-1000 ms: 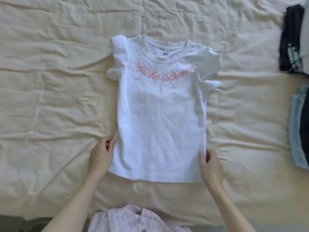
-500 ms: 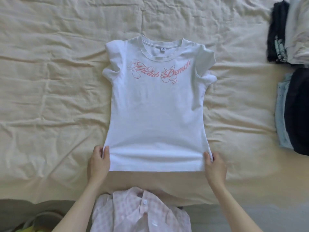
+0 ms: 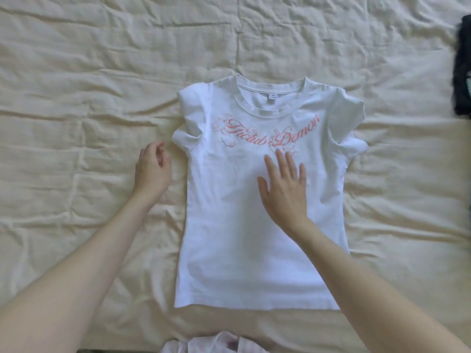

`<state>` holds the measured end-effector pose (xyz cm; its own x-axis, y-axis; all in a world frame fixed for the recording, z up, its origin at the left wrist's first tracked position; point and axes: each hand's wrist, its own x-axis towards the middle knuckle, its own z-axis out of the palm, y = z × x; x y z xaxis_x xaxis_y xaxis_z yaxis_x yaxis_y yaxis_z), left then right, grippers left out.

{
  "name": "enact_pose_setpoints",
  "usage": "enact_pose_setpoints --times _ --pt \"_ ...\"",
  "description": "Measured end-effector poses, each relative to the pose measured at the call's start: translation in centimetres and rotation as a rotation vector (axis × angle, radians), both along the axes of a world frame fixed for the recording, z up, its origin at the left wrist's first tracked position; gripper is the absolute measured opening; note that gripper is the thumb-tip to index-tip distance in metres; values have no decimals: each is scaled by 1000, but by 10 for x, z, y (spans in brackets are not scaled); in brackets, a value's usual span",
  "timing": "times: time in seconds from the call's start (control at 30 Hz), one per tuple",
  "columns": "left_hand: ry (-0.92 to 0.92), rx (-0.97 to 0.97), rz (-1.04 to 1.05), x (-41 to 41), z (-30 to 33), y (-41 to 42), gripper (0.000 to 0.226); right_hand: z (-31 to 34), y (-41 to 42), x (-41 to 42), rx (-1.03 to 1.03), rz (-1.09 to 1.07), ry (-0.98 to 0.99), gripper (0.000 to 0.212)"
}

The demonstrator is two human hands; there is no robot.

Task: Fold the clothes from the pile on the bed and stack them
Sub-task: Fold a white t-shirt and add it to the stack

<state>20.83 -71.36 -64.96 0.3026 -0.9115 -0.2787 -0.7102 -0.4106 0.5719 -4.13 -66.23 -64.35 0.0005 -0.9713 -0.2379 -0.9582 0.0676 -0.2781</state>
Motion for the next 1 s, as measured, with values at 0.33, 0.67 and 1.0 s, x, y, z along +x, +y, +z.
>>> enact_pose_setpoints --times 0.33,0.67,1.0 --pt "368 115 -402 -8 -2 -132 30 -48 -85 34 143 224 52 61" --pt "379 45 -65 51 -6 -135 22 -36 -74 75 15 200 -38 61" --pt "352 178 127 49 -21 -117 12 -54 -65 127 135 489 30 66"
